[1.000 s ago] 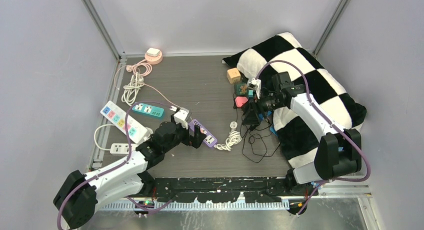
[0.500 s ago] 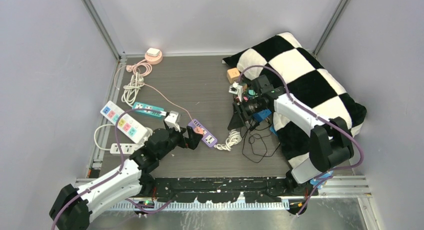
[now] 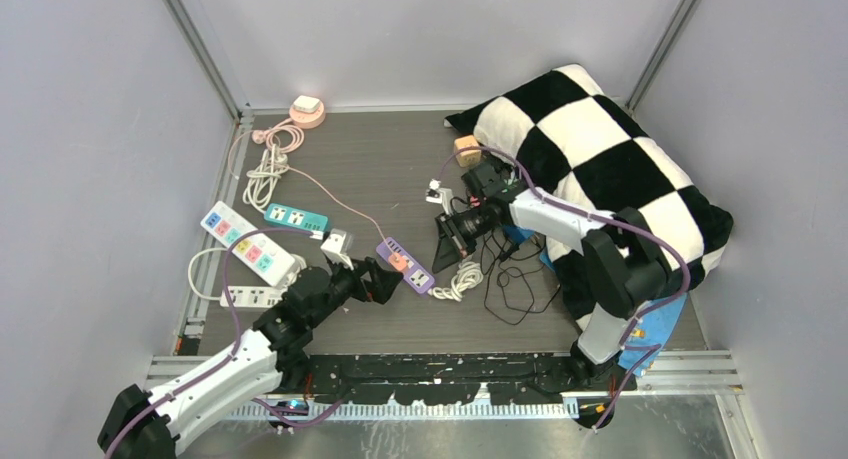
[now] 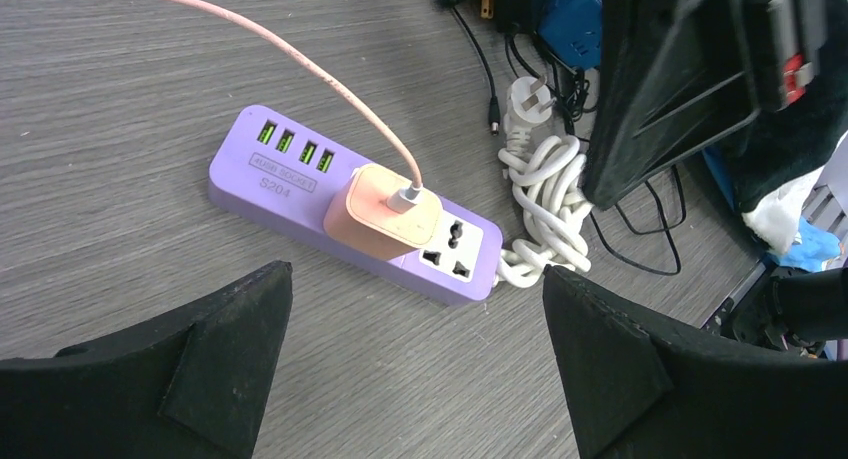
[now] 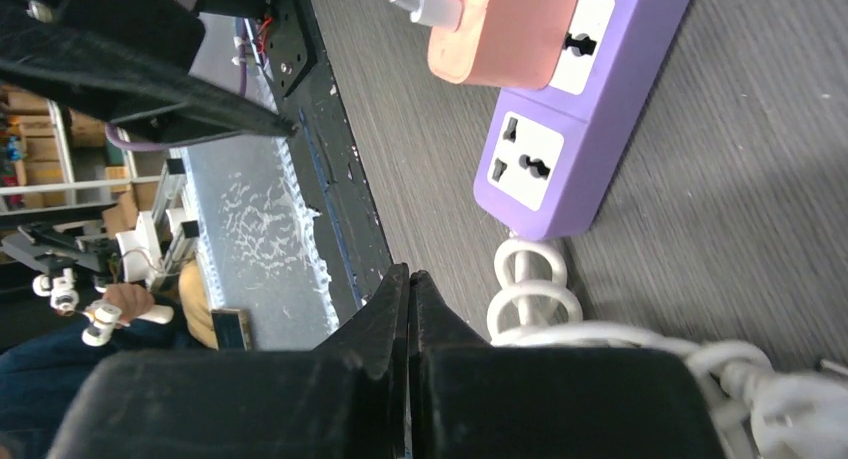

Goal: Pull the plug off the socket
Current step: Move the socket to the center of the board.

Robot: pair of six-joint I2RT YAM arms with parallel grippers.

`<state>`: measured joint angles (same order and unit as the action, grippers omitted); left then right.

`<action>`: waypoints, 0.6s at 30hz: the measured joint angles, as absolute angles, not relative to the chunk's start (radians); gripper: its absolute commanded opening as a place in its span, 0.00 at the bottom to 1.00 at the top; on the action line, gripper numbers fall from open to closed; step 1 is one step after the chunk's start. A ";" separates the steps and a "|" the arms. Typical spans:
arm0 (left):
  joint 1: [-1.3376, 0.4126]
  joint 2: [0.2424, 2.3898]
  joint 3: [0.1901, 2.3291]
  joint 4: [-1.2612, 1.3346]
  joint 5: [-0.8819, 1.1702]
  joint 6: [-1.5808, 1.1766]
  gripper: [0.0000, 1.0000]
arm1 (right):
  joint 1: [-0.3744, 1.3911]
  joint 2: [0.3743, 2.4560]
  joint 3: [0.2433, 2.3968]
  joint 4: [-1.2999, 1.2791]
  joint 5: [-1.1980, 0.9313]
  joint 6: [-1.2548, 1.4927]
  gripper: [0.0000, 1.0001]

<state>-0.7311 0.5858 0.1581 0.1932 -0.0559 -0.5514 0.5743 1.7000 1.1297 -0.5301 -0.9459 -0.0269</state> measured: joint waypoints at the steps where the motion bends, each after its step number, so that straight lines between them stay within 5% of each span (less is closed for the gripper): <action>1: -0.731 0.582 0.155 0.194 -0.056 -0.551 0.95 | 0.583 1.722 1.138 -0.529 -0.946 -0.018 0.01; 18: -0.731 0.722 0.143 0.312 -0.032 -0.534 0.92 | 0.657 1.911 1.248 -0.528 -0.905 0.041 0.01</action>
